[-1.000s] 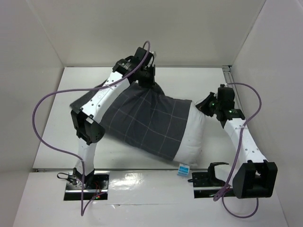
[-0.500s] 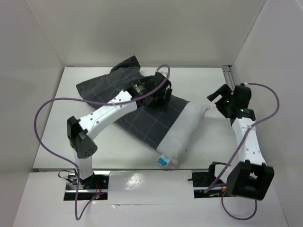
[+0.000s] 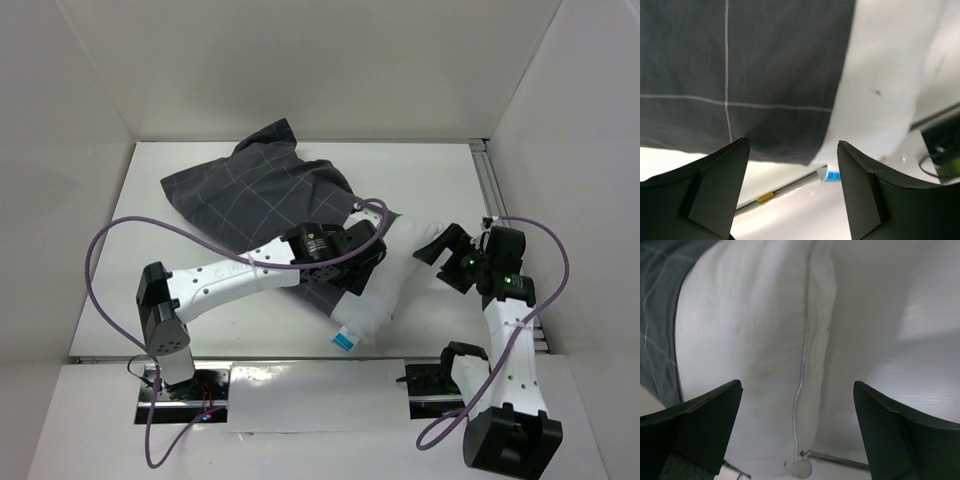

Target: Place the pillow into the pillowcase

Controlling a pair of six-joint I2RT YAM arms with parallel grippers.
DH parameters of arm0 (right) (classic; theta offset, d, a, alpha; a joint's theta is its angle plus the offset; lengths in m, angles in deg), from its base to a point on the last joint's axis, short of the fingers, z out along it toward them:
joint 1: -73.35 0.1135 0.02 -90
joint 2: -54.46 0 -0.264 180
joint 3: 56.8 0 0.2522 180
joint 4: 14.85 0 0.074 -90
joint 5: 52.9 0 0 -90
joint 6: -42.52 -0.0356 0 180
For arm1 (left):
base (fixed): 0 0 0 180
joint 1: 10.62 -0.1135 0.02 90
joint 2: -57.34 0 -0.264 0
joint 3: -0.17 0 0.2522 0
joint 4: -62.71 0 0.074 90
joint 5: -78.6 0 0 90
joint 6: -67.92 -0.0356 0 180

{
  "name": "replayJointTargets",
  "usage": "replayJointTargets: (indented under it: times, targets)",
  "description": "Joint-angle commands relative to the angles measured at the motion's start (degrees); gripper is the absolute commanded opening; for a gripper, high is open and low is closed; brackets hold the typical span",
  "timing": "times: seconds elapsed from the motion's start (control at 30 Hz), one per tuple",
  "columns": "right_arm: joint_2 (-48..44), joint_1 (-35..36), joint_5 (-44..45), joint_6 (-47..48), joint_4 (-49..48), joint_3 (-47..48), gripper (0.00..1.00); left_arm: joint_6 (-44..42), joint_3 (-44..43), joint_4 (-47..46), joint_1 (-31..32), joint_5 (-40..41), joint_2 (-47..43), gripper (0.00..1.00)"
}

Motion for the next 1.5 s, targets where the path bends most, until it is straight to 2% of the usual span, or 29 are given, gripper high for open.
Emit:
replayJointTargets:
  times: [0.0,0.1,0.23,0.27,0.37,0.4,0.43,0.5,0.53,0.57,0.63,0.7,0.83,0.9,1.0,1.03,1.17,1.3,1.47]
  targets:
    - [-2.5,1.3,-11.2,1.6,-0.2,-3.0,0.99,-1.0,-0.6,-1.2,0.0,4.5,2.8,0.83]
    - [-3.3,1.8,-15.9,0.2,-3.1,-5.2,0.99,-1.0,-2.1,0.7,-0.5,7.3,5.7,0.78]
    - [-3.9,6.3,-16.4,-1.4,-7.3,-7.6,0.99,1.4,-5.1,4.7,-1.8,9.7,7.1,0.56]
    - [-3.9,7.7,-16.4,-3.2,-8.4,-8.7,0.99,1.4,-6.2,4.7,-2.5,10.6,7.1,0.45]
    - [-3.9,15.5,-13.9,-7.9,-16.7,-11.6,0.93,2.0,-9.4,6.8,-3.8,10.4,7.1,0.25]
    - [-2.5,18.1,-12.7,-11.7,-19.5,-13.3,0.90,2.0,-10.2,7.6,-3.8,10.4,6.5,0.16]
    - [-1.7,23.5,-10.1,-13.3,-25.2,-13.9,0.84,2.0,-11.1,7.6,-4.3,9.5,6.5,0.14]
    - [2.2,29.3,-6.0,-16.6,-30.2,-13.9,0.75,1.2,-13.3,8.1,-4.3,6.3,5.1,0.12]
    - [3.9,34.2,-1.6,-16.6,-33.3,-12.5,0.67,0.6,-13.8,8.1,-4.3,5.1,5.1,0.11]
    - [7.4,36.2,0.2,-17.3,-34.2,-11.0,0.35,-0.1,-15.6,8.1,-4.3,2.8,4.4,0.11]
    - [9.8,37.7,5.4,-16.6,-33.1,-4.0,0.02,-0.6,-18.3,8.7,-4.3,0.1,3.7,0.07]
    - [10.4,35.7,6.5,-15.9,-32.0,0.5,0.00,-1.2,-20.7,7.9,-4.3,-4.5,2.6,0.03]
    - [7.7,27.9,5.4,-16.4,-32.5,9.7,0.00,-4.4,-25.8,2.1,-4.3,-14.7,-0.5,0.03]
    - [7.0,26.3,6.2,-17.0,-31.8,9.7,0.00,-4.9,-26.4,0.6,-4.3,-17.4,-1.9,0.03]
    - [7.0,26.3,8.8,-17.8,-31.8,3.5,0.00,-4.9,-25.1,-0.6,-4.9,-18.8,-3.4,0.03]
    - [7.5,26.3,8.8,-18.5,-31.8,-0.9,0.00,-4.9,-22.9,-0.6,-6.5,-18.2,-4.0,0.01]
    - [5.8,23.3,8.3,-19.1,-33.5,-6.6,0.00,-4.9,-17.0,-0.6,-10.7,-19.6,-6.6,0.00]
    - [4.8,16.6,3.7,-17.9,-32.0,-5.5,0.00,-6.3,-14.3,-0.6,-14.8,-21.4,-9.2,0.00]
    - [5.8,15.9,1.2,-19.6,-34.3,-4.3,0.00,-7.0,-13.6,-1.1,-16.7,-24.6,-9.8,0.00]
